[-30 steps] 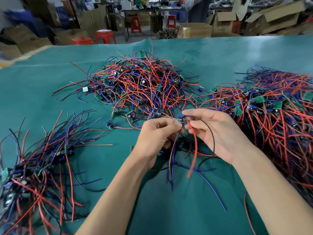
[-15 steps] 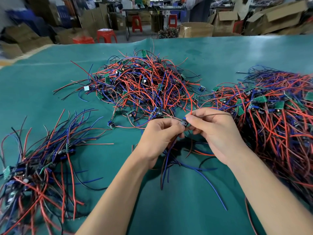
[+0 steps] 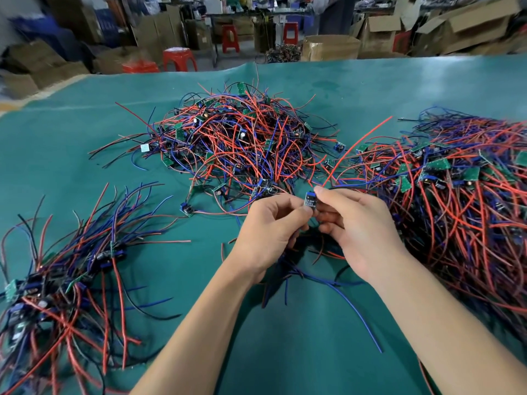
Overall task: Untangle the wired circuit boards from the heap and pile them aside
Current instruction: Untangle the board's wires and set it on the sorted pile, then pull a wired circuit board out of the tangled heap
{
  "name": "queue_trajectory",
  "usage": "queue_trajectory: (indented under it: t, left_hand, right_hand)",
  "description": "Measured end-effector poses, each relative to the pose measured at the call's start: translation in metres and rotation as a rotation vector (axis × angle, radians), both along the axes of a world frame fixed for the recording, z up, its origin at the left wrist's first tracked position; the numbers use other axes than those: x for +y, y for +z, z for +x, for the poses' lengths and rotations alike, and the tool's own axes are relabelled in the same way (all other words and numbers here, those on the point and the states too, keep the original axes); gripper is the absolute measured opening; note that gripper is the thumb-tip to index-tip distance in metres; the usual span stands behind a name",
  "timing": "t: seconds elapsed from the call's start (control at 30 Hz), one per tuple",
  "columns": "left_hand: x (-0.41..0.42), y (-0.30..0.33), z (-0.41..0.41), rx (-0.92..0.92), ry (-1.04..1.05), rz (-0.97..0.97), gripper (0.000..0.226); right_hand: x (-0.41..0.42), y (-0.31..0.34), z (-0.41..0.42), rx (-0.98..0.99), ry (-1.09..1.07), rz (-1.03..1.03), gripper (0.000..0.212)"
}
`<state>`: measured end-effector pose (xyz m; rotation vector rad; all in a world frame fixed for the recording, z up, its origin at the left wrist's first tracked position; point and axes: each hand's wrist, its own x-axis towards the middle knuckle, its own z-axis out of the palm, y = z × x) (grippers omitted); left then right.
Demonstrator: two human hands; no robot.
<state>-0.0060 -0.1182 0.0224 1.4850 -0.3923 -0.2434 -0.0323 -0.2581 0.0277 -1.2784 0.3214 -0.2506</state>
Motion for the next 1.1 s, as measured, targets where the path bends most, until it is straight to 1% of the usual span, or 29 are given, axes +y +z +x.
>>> queue_trajectory:
  t: [0.03,0.13,0.23,0.27,0.37,0.43,0.57,0.67,0.77,0.83,0.87,0.93,1.0,1.03,1.07,1.1]
  left_hand:
    - [0.0,0.0,0.0,-0.008,-0.003,0.014,0.026]
    - [-0.001,-0.001,-0.001,-0.013,-0.012,0.045,0.025]
    - [0.0,-0.001,0.0,-0.021,-0.035,0.067,0.025]
    - [0.001,-0.001,0.0,-0.025,-0.041,0.072,0.026]
    - [0.001,0.001,0.0,-0.023,-0.061,0.092,0.026]
    - [0.0,0.001,-0.001,-0.02,-0.083,0.119,0.021]
    - [0.0,0.002,-0.002,0.0,-0.146,0.137,0.025]
    - [0.001,0.003,-0.002,0.009,-0.206,0.135,0.028]
    - [0.0,0.005,-0.003,-0.009,-0.237,0.143,0.031]
    - [0.0,0.003,-0.003,-0.022,-0.228,0.146,0.029]
    - [0.0,0.002,-0.002,-0.02,-0.206,0.126,0.028]
    - [0.001,0.0,0.0,0.018,-0.146,0.035,0.021]
    - [0.002,0.0,0.003,0.086,-0.084,-0.078,0.012]
    - [0.002,0.001,0.003,0.11,-0.066,-0.128,0.01]
    - [0.002,0.001,0.004,0.125,-0.058,-0.165,0.011]
    - [0.003,0.001,0.004,0.129,-0.054,-0.183,0.015]
  right_hand:
    - [-0.002,0.0,0.001,-0.001,-0.004,-0.039,0.016]
    - [-0.006,0.001,0.001,-0.056,-0.016,-0.281,0.018]
    - [-0.009,0.0,0.002,-0.065,-0.011,-0.349,0.021]
    - [-0.01,-0.001,0.002,-0.076,-0.028,-0.401,0.02]
    - [-0.017,-0.001,0.002,-0.12,-0.169,-0.779,0.02]
    - [-0.022,0.003,0.001,-0.14,-0.286,-0.938,0.019]
    - [-0.039,0.011,0.0,-0.172,-0.467,-0.986,0.014]
    - [-0.053,0.012,0.001,-0.208,-0.599,-1.005,0.017]
    - [-0.068,0.013,0.002,-0.256,-0.723,-0.905,0.022]
    - [-0.074,0.014,0.003,-0.308,-0.814,-0.783,0.021]
    - [-0.075,0.014,0.002,-0.341,-0.874,-0.777,0.019]
    - [-0.07,0.014,-0.002,-0.4,-0.978,-0.877,0.019]
    - [-0.054,0.016,-0.006,-0.479,-0.97,-1.014,0.016]
    - [-0.043,0.016,-0.007,-0.508,-0.903,-1.089,0.017]
    - [-0.031,0.015,-0.007,-0.502,-0.778,-1.145,0.024]
    - [-0.02,0.013,-0.007,-0.454,-0.601,-1.158,0.032]
